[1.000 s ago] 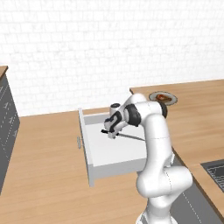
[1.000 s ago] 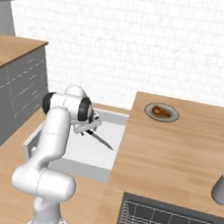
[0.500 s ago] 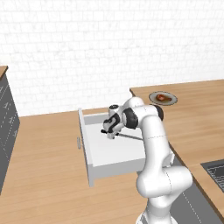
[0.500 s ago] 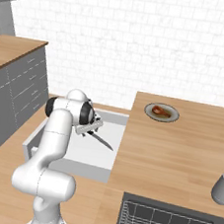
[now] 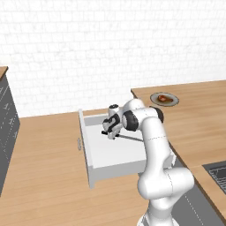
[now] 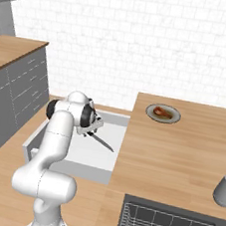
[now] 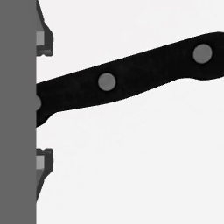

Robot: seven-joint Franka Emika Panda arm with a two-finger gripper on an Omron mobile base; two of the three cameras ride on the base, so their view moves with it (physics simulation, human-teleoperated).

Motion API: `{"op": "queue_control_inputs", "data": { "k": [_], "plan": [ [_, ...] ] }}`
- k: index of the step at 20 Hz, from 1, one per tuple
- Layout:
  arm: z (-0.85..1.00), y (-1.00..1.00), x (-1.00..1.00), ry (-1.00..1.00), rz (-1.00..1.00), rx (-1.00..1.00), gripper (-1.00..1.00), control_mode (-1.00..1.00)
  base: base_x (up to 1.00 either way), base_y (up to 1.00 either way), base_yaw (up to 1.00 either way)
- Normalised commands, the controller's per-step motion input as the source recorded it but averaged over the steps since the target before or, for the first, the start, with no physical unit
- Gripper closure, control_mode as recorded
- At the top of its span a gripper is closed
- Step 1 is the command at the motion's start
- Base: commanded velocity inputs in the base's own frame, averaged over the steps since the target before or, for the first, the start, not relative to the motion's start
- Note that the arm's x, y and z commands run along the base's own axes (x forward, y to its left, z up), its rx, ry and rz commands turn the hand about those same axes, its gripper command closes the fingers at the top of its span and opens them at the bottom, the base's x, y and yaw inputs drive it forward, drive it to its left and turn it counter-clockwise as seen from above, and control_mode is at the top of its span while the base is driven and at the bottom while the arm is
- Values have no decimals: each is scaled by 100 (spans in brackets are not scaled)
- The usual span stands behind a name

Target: Pick up the knife from the drawer and place it on the cutting board. Then place the meat from the plate to the cutting board.

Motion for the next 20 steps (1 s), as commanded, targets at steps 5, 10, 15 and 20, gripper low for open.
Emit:
{"op": "queue_control_inputs", "data": {
  "k": [5, 10, 15, 20],
  "plan": [
    [-39, 0, 13, 1, 0, -1, 100, -100, 0, 0, 0],
    [-21, 0, -8, 0, 0, -4, 100, -100, 0, 0, 0],
    [68, 11, -30, -2, 0, 6, 100, -100, 0, 0, 0],
    [100, 10, -51, -16, 0, 10, 100, -100, 0, 0, 0]
  ]
}}
